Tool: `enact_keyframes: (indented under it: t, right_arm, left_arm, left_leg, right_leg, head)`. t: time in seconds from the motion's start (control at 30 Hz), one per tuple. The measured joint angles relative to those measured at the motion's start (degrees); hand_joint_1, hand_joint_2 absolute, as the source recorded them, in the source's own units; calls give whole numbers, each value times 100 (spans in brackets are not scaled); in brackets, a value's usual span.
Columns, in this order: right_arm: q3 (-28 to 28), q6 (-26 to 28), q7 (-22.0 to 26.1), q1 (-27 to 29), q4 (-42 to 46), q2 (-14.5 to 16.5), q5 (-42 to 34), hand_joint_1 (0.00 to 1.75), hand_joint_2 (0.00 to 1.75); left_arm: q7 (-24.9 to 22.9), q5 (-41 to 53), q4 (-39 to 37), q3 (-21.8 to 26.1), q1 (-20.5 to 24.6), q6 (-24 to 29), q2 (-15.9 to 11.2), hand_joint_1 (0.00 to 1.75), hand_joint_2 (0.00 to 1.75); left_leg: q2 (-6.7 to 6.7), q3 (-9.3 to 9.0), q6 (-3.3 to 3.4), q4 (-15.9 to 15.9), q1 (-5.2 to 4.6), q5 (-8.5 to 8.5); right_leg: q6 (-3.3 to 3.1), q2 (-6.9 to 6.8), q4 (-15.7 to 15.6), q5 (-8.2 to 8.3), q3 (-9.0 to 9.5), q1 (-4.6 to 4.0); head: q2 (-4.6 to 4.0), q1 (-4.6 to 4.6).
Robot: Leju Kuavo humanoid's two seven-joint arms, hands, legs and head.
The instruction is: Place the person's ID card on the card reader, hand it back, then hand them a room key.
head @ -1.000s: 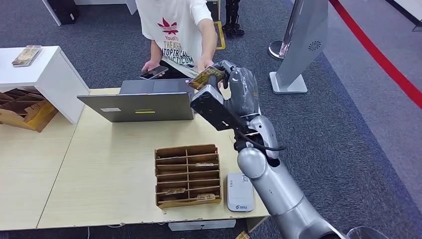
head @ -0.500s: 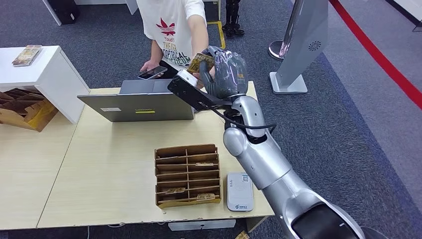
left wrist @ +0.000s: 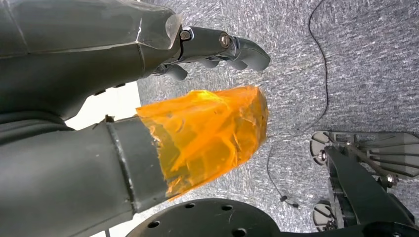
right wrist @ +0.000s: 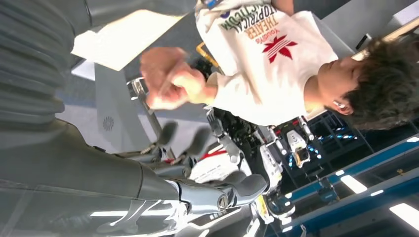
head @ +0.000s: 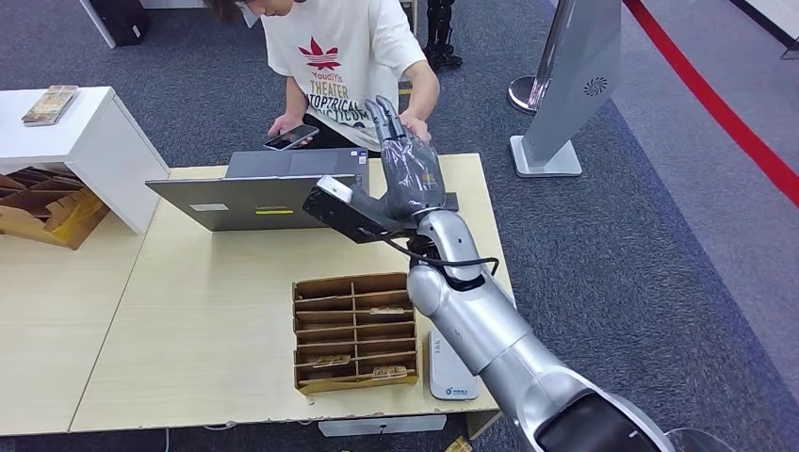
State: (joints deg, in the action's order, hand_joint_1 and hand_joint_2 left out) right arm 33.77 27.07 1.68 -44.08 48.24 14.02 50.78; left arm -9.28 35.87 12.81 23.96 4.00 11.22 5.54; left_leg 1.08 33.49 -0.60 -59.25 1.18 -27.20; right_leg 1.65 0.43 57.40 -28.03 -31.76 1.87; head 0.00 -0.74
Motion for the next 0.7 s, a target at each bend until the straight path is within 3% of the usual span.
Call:
enact_keyframes:
  t: [0.23, 0.4, 0.5, 0.53, 0.57, 0.7]
  right_arm:
    - [89, -182, 463, 1019, 1449, 7, -1059, 0, 175]
    - [379, -218, 564, 1971, 2767, -231, -1574, 6, 175]
    - [492, -239, 579, 2355, 3252, -433, -1698, 66, 175]
    - [517, -251, 589, 2462, 3369, -496, -1714, 80, 175]
    - [539, -267, 602, 2560, 3472, -557, -1720, 80, 175]
    - [602, -303, 629, 2833, 3750, -746, -1705, 171, 175]
  left_arm:
    - [176, -322, 0, 136, -119, 134, 29, 0, 0]
    - [207, -483, 0, 347, -230, 203, 49, 0, 0]
    - [208, -507, 0, 445, -264, 223, 62, 0, 0]
    - [208, -513, 0, 470, -272, 228, 64, 0, 0]
    - [208, -519, 0, 493, -279, 232, 66, 0, 0]
    - [207, -534, 0, 581, -295, 245, 68, 0, 0]
  left_leg:
    - [-1, 4, 0, 0, 1, -4]
    - [-1, 13, -4, 1, 1, -9]
    - [-3, 14, -3, 0, 0, -10]
    - [-3, 14, -3, 0, 0, -10]
    - [-3, 14, -2, 0, 0, -10]
    - [-4, 13, -3, 0, 1, -9]
  right_leg:
    - [0, 0, -1, -3, -8, 0]
    - [2, 0, -3, -9, -16, 0]
    - [2, 1, -3, -9, -17, 0]
    - [2, 1, -4, -9, -16, 0]
    - [2, 0, -4, -8, -16, 0]
    - [-1, 1, -4, -5, -16, -1]
  head:
    - [0, 0]
    - [0, 0]
    - [0, 0]
    - [0, 0]
    - [0, 0]
    - [0, -1]
